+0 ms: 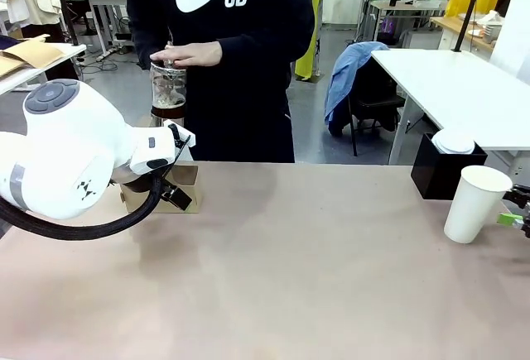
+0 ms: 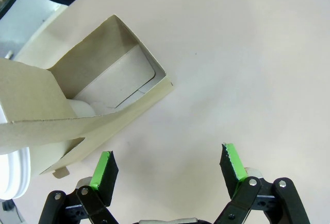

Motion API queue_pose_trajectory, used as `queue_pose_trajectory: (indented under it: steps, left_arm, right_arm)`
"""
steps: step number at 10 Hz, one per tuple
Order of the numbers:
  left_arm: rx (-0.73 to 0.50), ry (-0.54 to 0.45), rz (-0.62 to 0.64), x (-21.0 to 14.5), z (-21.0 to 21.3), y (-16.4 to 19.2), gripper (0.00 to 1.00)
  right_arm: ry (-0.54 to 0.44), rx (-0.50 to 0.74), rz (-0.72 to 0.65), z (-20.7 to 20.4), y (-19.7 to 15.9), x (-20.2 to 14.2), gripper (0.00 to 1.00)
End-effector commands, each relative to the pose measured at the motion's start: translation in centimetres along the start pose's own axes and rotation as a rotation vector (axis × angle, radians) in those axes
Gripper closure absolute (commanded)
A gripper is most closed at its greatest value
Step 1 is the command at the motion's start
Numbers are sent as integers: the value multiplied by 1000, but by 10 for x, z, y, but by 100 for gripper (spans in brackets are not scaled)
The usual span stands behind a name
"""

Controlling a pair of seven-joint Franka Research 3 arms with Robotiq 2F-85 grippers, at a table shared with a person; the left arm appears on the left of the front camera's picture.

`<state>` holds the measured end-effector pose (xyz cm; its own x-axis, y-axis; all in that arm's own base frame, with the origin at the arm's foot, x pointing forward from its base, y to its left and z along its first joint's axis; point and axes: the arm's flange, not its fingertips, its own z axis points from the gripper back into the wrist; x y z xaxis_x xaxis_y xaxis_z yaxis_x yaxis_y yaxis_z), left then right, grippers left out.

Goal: Pour a drink into a cup and package it in a carrier.
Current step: Pick up the 600 ml Paper Cup and place it in the middle top area of the table.

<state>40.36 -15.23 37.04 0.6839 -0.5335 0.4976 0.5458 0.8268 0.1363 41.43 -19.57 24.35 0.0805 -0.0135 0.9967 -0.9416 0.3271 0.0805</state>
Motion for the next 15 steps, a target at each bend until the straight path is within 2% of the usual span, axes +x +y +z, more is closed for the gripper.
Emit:
queue_pose_trajectory:
  steps: [1,15]
  left_arm:
    - [-1,0,1,0,0,0,0]
    - [-1,0,1,0,0,0,0]
  right_arm:
    - [-13,-38,25,-9,6,5,0]
    - [-7,-3,-39,-79,-20,-18,0]
